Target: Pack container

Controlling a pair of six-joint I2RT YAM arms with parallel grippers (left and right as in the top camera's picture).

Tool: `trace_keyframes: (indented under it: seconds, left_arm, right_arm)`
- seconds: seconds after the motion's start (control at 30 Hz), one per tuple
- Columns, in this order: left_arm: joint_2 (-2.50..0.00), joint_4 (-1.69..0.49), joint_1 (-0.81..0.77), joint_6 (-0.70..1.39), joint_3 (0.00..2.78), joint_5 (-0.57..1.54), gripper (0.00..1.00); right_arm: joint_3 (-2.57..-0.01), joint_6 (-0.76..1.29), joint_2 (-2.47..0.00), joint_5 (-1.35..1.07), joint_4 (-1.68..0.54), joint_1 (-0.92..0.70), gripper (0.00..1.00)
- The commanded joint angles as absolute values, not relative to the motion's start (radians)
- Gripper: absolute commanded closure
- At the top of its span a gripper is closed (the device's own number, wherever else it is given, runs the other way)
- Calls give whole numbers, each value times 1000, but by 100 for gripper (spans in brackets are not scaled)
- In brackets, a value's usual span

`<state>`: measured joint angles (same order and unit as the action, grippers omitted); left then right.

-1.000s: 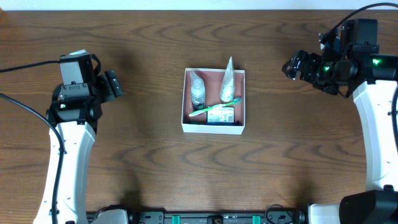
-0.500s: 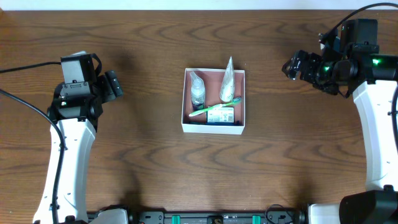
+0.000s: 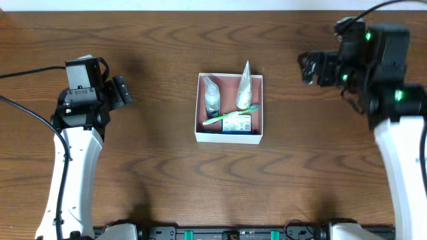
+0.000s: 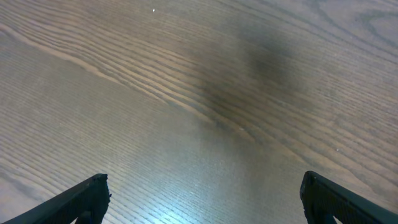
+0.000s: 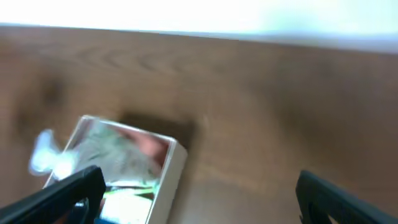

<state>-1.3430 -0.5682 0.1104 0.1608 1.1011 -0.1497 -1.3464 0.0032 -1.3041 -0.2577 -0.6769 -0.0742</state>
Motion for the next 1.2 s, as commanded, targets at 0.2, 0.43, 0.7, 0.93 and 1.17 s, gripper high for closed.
trace_keyframes:
  seconds: [0.2,0.43,0.7,0.93,1.17]
  left_arm:
    - [-1350,-568,115,174,1111,-158,2]
    - [-1350,-568,115,174,1111,-158,2]
    - [-1350,-568,115,174,1111,-158,2]
    - [-1350,-568,115,174,1111,-158,2]
    - [-1350,-568,115,174,1111,-158,2]
  right_arm:
    - [-876,-221,-915,-245,-542,-123,1]
    - [-503,-199,-556,-239,-389,-123,1]
    - [-240,-138,-228,-236,-342,-123,1]
    - [-119,-127,-117,-236,-328,-123,1]
    - [-98,-128,-15,-220,-317,-123,1]
